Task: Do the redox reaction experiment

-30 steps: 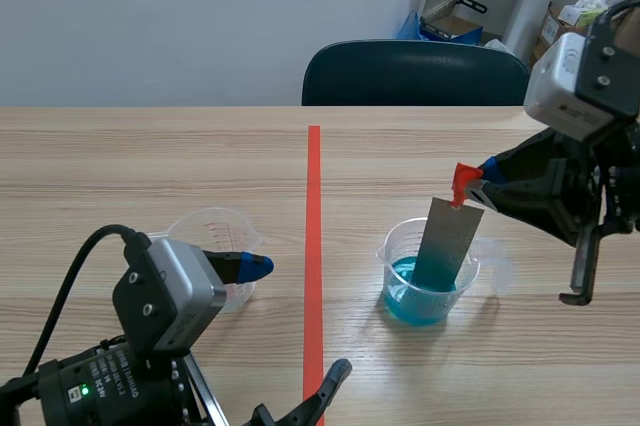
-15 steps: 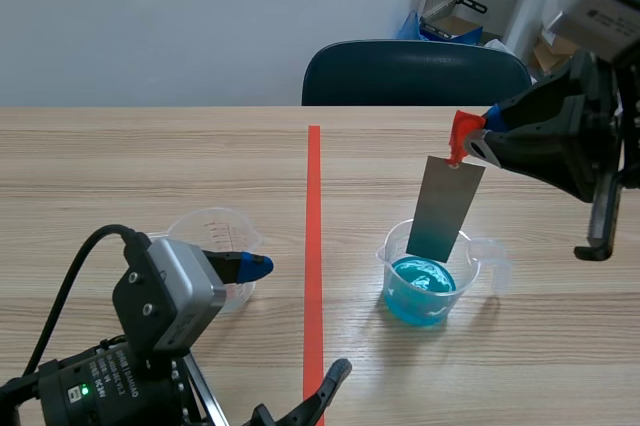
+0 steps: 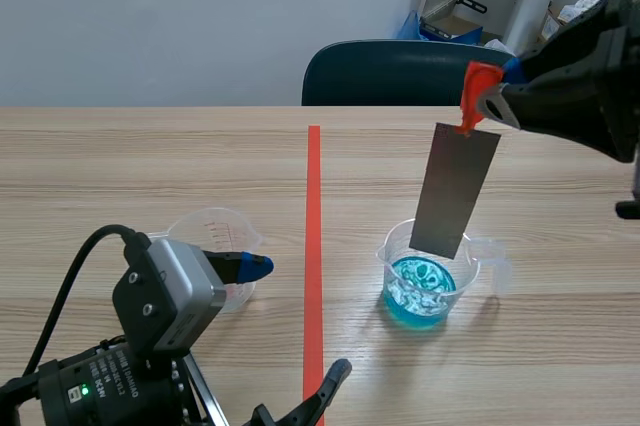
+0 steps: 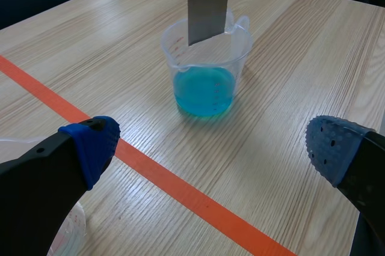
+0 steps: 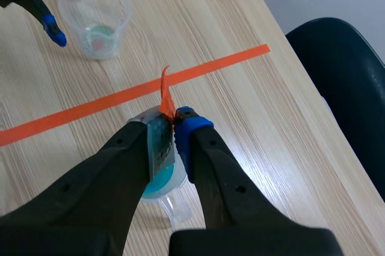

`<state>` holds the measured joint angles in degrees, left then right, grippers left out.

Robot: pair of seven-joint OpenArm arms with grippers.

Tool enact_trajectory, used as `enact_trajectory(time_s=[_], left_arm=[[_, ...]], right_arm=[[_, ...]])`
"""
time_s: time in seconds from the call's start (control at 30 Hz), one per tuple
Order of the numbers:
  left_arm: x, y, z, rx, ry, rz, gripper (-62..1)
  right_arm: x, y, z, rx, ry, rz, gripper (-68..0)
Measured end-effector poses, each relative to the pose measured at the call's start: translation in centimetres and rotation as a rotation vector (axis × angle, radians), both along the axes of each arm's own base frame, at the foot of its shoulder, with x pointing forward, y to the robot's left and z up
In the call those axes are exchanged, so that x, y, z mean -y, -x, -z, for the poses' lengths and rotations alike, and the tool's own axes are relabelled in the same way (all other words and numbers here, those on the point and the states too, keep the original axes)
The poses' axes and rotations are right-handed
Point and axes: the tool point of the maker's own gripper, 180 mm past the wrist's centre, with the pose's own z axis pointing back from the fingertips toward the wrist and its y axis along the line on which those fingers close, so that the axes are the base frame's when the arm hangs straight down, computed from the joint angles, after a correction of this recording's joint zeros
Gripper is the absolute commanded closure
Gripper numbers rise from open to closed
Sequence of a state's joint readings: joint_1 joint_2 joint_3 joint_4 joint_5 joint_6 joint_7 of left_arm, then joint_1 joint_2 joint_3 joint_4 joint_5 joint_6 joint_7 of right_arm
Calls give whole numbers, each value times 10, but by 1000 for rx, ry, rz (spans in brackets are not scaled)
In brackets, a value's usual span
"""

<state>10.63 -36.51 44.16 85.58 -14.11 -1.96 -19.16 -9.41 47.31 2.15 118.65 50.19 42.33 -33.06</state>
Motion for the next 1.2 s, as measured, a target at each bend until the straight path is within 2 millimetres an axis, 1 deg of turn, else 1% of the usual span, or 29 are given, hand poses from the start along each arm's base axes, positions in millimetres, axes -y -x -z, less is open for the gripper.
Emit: enact_trajectory(time_s=[0.23, 0.5, 0.7, 0.83, 1.2], left_arm=[[0, 0, 0, 0, 0, 0, -623], [0, 0, 0, 0, 0, 0, -623], [0, 0, 0, 0, 0, 0, -623], [0, 0, 0, 0, 0, 0, -623], [0, 0, 0, 0, 0, 0, -623]], right_arm=[[-5, 9, -18, 5, -9, -19, -8], [-12, 20, -28, -2, -7, -47, -8], [-13, 22, -36, 19, 1, -43, -8], [-16, 26, -38, 8, -6, -56, -8], [-16, 27, -39, 11, -7, -57, -8]])
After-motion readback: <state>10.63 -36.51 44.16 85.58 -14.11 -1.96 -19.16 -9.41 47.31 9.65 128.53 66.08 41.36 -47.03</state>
